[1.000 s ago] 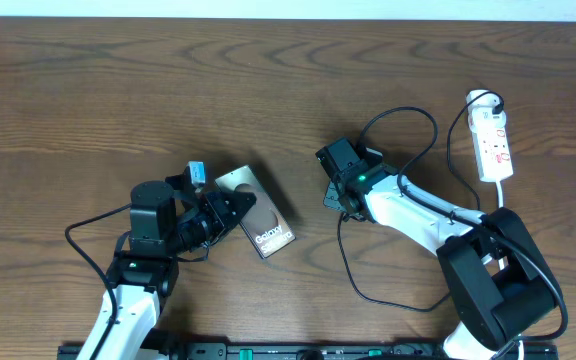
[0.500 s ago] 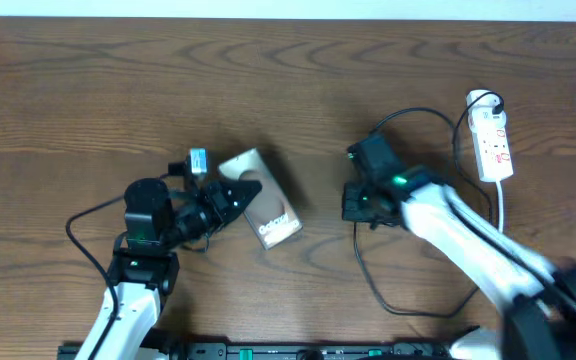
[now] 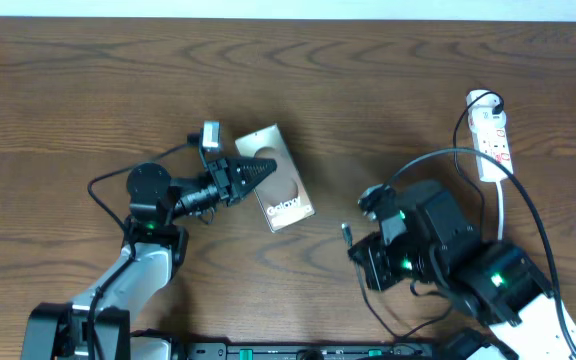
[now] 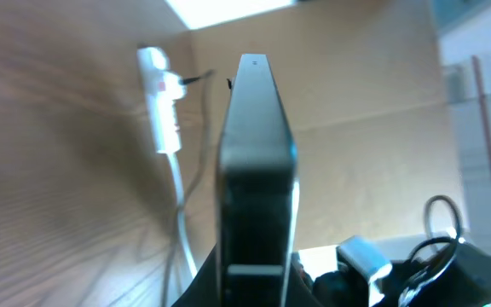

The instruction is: Plug charger to phone and switch on socket

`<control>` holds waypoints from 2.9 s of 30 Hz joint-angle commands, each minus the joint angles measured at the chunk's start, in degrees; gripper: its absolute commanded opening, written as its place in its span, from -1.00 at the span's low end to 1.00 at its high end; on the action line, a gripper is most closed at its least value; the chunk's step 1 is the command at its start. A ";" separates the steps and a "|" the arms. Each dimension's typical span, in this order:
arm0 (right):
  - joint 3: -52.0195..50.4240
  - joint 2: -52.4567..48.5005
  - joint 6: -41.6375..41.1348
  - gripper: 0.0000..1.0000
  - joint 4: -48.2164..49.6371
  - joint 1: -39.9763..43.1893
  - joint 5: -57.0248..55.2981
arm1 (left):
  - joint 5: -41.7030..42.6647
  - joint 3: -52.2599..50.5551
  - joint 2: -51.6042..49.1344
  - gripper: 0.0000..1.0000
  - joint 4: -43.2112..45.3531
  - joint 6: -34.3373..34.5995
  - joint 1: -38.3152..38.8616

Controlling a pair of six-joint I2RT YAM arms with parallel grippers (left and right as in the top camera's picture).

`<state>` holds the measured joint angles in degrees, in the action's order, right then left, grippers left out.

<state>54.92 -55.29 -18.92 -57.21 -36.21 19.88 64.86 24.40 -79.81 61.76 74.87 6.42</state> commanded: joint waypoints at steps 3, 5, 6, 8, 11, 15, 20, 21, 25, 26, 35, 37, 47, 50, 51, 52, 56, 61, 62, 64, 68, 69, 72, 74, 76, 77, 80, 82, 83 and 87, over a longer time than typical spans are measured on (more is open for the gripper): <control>-4.20 1.84 1.75 -0.98 1.81 -5.07 3.87 | 5.07 2.84 -0.63 -0.85 5.68 9.53 -0.35; -6.36 1.46 0.83 -0.98 4.33 -6.49 4.26 | 5.90 2.84 -0.66 -0.85 5.64 9.51 -0.35; -7.23 1.31 0.74 -0.98 5.77 -6.88 4.26 | 6.21 2.84 -0.66 -0.85 5.66 9.51 -0.35; -8.22 1.16 0.76 -0.98 8.31 -7.21 4.26 | 6.75 2.84 -0.68 -0.85 5.64 9.49 -0.35; -8.28 1.07 1.44 -0.98 11.21 -7.37 4.28 | 6.73 2.84 -0.68 -0.85 5.64 9.14 -0.35; -8.26 1.07 1.38 -0.98 12.72 -7.41 4.31 | 6.69 2.84 -0.68 -0.85 5.60 6.14 -0.35; -8.26 1.07 1.36 -0.98 12.70 -7.41 5.33 | 4.11 2.84 -0.68 -0.85 5.62 4.87 -0.35; -8.26 1.07 1.36 -0.98 12.72 -7.41 5.33 | 3.41 2.84 -0.68 -0.85 5.60 4.35 -0.35; -8.26 1.05 1.33 -0.98 14.29 -7.41 6.78 | 1.11 2.84 -0.68 -0.85 5.35 3.78 -0.35; -8.26 1.05 1.36 -0.98 15.02 -7.41 7.41 | 1.09 2.84 -0.68 -0.85 5.38 3.78 -0.35; -8.26 -1.18 0.94 -0.98 18.34 -7.39 7.45 | 1.11 2.84 -0.68 -0.85 5.20 3.80 -0.35; -8.26 -2.34 0.94 -0.98 18.73 -7.41 7.50 | 1.11 2.84 -0.68 -0.85 5.22 3.82 -0.35; -8.22 -4.81 0.98 -0.98 22.49 -7.39 7.50 | 1.29 2.84 -0.68 -0.85 5.20 3.80 -0.35; -8.20 -4.33 0.98 -0.98 22.49 -7.41 7.50 | 1.53 2.84 -0.68 -0.85 5.20 3.78 -0.35; -8.22 -4.11 1.01 -0.98 22.53 -7.41 7.50 | 1.57 2.84 -0.68 -0.85 5.20 3.67 -0.35; -8.20 -3.89 1.03 -0.98 22.58 -7.39 7.48 | 1.60 2.84 -0.68 -0.85 5.18 3.32 -0.35; -8.20 -2.99 1.86 -0.98 23.06 -7.39 7.43 | 1.57 2.84 -0.68 -0.85 5.18 3.15 -0.35; -8.20 -2.36 1.84 -0.98 23.23 -7.41 4.17 | 1.57 2.84 -0.68 -0.85 5.18 3.17 -0.35; -8.20 -2.36 1.86 -0.98 23.23 -7.39 3.96 | 1.57 2.84 -0.68 -0.85 5.18 3.17 -0.35; -8.20 -2.49 1.84 -0.98 23.28 -7.41 3.98 | 1.57 2.84 -0.68 -0.85 5.18 3.17 -0.35; -8.20 -2.47 1.84 -0.98 23.52 -7.41 3.93 | 1.57 2.84 -0.68 -0.85 5.18 3.17 -0.35; -8.20 -2.47 1.84 -0.98 23.67 -7.39 3.78 | 1.57 2.84 -0.68 -0.85 5.16 3.19 -0.35; -8.20 -2.49 1.86 -0.98 23.82 -7.41 1.97 | 1.55 2.84 -0.68 -0.85 4.35 3.19 -0.35; -8.20 -2.54 1.92 -0.98 23.80 -7.41 0.98 | 1.55 2.84 -0.68 -0.85 2.99 3.19 -0.35; -8.20 -2.78 2.27 -0.98 23.98 -7.41 1.05 | 1.53 2.84 -0.68 -0.85 1.33 3.19 -0.35; -8.20 -2.93 2.27 -0.98 23.98 -7.41 1.07 | 1.53 2.84 -0.68 -0.85 0.63 3.19 -0.35; -8.20 -3.54 2.25 -0.98 23.98 -7.58 1.53 | 1.53 2.84 -0.68 -0.85 0.04 3.19 -0.35; -8.20 -3.80 2.25 -0.98 23.98 -8.15 1.51 | 1.51 2.84 -0.68 -0.85 0.04 3.17 -0.35; -8.20 -3.96 2.23 -0.98 23.98 -8.63 1.51 | 1.51 2.84 -0.68 -0.85 0.04 3.17 -0.35; -8.20 -4.37 1.53 -0.98 23.98 -10.99 -0.13 | 1.27 2.84 -0.68 -0.85 0.04 3.17 -0.35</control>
<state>46.65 -59.16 -17.67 -33.34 -45.36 21.30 66.48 25.65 -80.53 61.10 79.02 6.42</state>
